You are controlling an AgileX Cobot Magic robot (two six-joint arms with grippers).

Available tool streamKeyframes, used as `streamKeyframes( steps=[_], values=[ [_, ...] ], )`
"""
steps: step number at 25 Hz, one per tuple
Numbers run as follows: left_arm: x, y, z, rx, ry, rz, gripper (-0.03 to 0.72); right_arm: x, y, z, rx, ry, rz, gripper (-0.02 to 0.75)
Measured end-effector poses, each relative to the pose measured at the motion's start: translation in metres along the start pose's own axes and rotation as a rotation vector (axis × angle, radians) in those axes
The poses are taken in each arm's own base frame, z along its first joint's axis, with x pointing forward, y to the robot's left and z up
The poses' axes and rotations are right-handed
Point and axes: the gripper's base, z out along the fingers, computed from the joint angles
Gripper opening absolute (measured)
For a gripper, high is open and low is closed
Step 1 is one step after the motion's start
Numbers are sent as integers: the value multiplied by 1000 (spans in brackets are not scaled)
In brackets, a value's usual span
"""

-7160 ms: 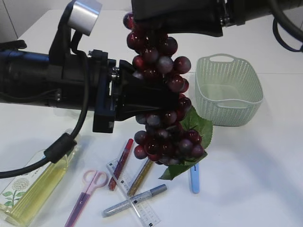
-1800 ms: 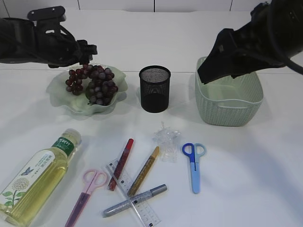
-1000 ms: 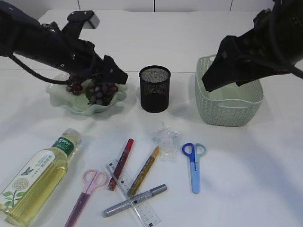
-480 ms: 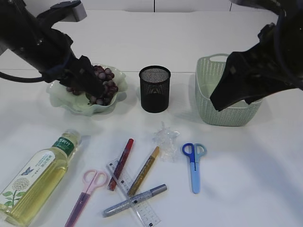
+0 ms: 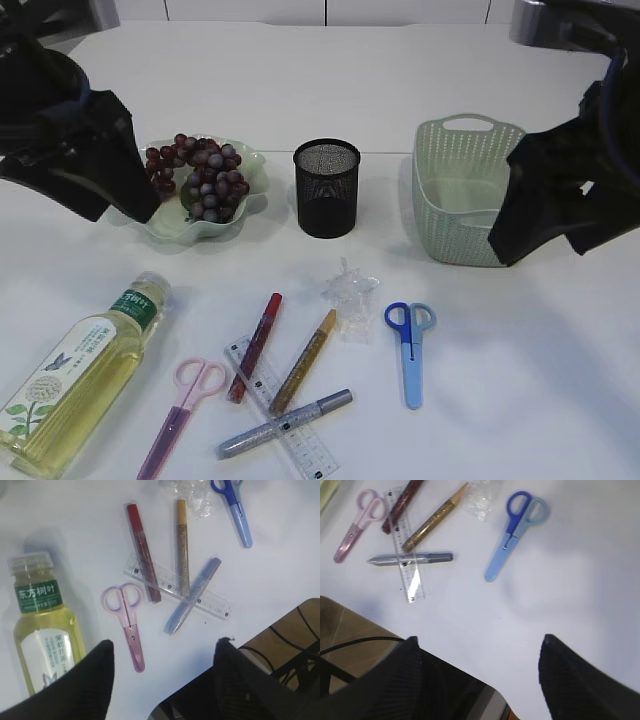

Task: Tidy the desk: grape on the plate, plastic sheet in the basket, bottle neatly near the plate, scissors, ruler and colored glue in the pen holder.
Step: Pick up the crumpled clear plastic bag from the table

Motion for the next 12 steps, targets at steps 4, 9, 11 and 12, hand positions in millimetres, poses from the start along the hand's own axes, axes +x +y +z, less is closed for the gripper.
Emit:
streamKeyframes(
  steps=[4, 9, 11, 12],
  values=[
    [3, 1, -7, -38, -9, -106, 459, 0, -5, -1, 54, 4, 33, 565],
    [10, -4, -24, -58, -52, -151, 459, 1, -5, -1, 60, 6, 36, 565],
    [14, -7, -33, -69, -79, -149, 459, 0, -5, -1, 55, 4, 40, 565],
    [16, -9, -39, -78, -95, -147, 459, -1, -5, 0, 51, -1, 42, 565]
  ],
)
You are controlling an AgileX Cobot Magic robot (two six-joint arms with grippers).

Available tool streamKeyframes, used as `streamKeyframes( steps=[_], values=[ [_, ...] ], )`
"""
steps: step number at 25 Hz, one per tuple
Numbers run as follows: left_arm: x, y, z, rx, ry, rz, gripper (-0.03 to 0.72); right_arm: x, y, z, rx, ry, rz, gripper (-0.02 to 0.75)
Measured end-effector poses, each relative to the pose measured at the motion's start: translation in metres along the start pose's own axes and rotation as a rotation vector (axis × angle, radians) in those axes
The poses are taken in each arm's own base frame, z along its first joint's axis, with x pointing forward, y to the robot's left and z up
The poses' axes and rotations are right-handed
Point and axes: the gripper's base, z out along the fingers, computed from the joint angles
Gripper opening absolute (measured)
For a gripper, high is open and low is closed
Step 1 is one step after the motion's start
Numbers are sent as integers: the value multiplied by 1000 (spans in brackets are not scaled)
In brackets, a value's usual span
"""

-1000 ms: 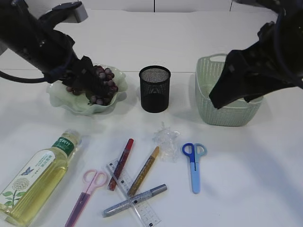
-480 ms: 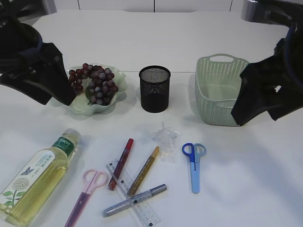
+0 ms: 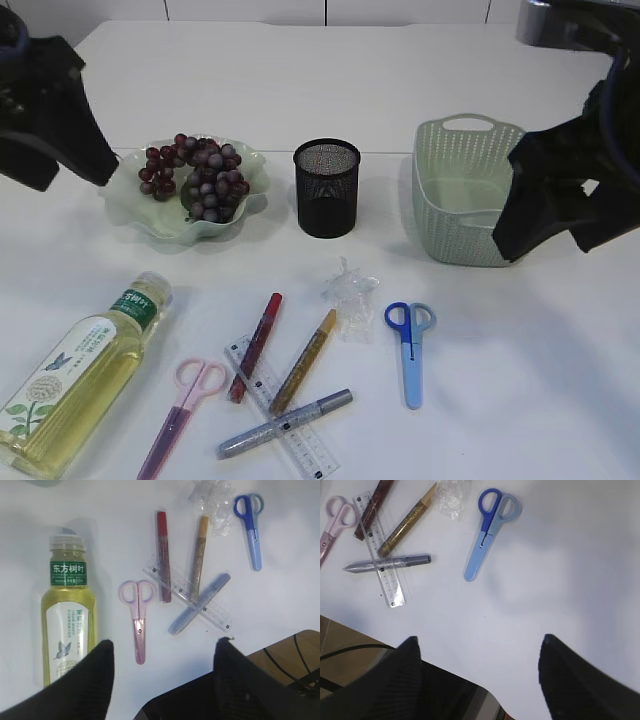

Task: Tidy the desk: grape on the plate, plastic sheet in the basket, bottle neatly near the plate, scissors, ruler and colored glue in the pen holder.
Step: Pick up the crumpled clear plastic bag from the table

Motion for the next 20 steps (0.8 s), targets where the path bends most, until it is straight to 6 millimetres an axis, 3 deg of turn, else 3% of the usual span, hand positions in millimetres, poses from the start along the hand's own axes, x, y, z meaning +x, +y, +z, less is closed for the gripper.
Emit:
streamKeyframes(
  steps=[5, 11, 16, 20],
  values=[
    [17, -8, -38, -2, -98, 2, 455, -10, 1, 17, -33, 13, 27, 565],
    [42, -14, -80, -18, -223, -1, 449, -30, -2, 60, -50, 50, 65, 565],
    [58, -15, -101, -35, -292, 1, 447, -47, 17, 84, -71, 13, 23, 564],
    [66, -17, -110, -32, -318, 5, 447, -75, 27, 94, -75, -17, -9, 564]
  ],
)
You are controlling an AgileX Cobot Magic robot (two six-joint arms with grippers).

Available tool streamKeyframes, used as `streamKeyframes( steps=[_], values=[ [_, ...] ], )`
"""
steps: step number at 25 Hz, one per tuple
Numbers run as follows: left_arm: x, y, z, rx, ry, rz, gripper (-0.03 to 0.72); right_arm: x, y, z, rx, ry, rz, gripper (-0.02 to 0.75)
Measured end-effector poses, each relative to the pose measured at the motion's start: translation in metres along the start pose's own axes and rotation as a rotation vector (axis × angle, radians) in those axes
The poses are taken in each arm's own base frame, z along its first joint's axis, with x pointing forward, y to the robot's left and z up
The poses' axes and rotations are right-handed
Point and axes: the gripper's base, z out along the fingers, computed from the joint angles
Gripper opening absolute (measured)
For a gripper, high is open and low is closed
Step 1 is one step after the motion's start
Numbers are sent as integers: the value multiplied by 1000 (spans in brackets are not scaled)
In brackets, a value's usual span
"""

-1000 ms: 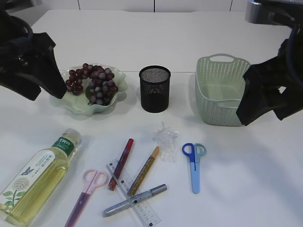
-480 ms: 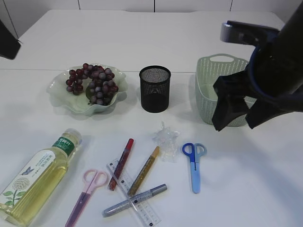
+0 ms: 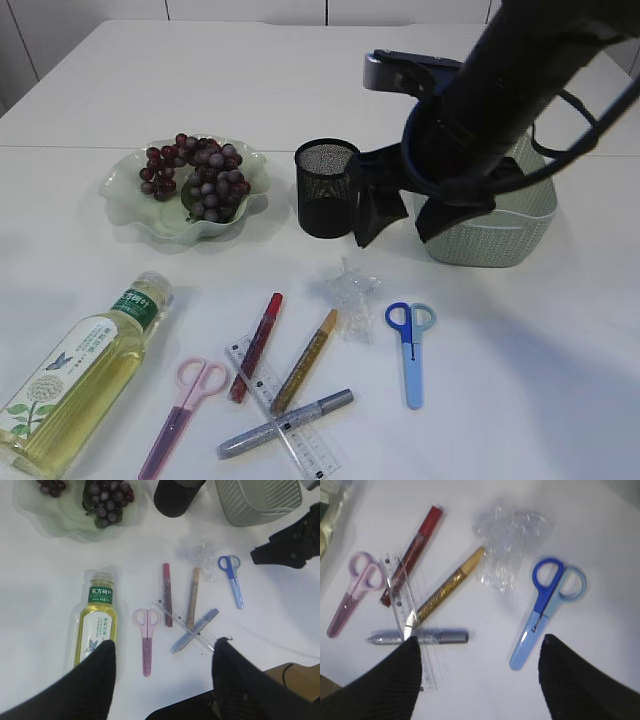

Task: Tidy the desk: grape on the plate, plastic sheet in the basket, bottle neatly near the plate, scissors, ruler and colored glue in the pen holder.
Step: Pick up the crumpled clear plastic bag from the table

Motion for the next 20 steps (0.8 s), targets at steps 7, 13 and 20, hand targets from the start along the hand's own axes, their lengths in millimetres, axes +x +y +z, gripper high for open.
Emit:
streamKeyframes(
  steps=[7, 13, 20],
  values=[
    [2, 0, -4, -4, -9, 4, 447, -40, 1, 25, 24, 21, -31, 564],
    [2, 3, -4, -37, -13, 13, 447, -47, 6, 63, 99, 98, -96, 564],
    [1, 7, -4, -80, -18, 25, 447, -57, 3, 95, 121, 133, -103, 564]
  ],
)
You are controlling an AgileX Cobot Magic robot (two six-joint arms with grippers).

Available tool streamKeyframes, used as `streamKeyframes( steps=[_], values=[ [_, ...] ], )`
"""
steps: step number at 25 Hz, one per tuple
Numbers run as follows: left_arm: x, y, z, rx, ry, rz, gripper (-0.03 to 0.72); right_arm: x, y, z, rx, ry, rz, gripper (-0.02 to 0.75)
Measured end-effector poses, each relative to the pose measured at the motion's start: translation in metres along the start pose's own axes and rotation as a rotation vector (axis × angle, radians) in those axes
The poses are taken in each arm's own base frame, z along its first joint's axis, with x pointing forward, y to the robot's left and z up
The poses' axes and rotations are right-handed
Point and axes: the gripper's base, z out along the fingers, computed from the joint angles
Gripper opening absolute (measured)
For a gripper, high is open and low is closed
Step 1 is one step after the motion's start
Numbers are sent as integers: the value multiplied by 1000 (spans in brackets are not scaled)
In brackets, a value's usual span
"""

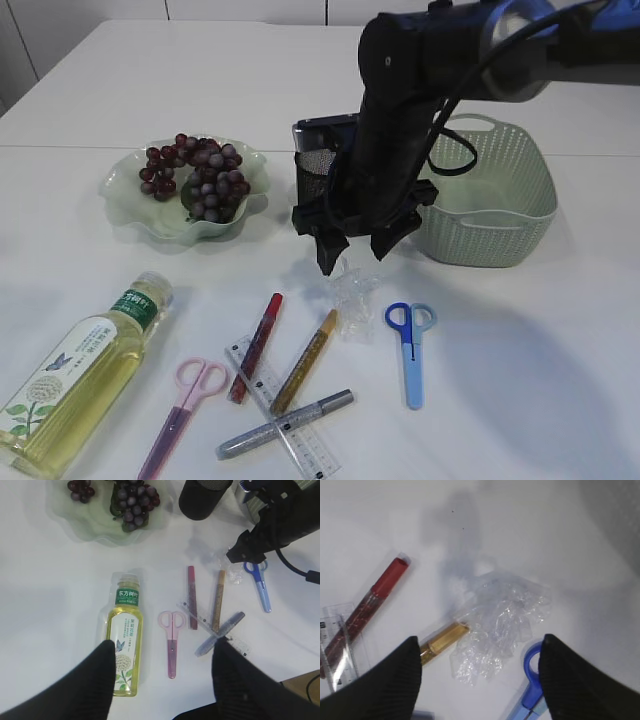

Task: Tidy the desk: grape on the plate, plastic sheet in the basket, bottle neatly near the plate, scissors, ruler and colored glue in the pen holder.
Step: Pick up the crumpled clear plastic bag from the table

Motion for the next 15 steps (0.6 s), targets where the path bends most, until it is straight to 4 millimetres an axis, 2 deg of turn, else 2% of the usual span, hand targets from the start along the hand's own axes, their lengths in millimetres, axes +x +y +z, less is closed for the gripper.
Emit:
streamKeyframes(
  steps=[8, 15],
  values=[
    [0, 3, 0, -36, -5, 11, 447, -1, -6, 34, 34, 66, -4, 563],
    [-1, 4, 0, -43, -6, 14, 447, -2, -7, 41, 40, 75, -4, 563]
  ],
)
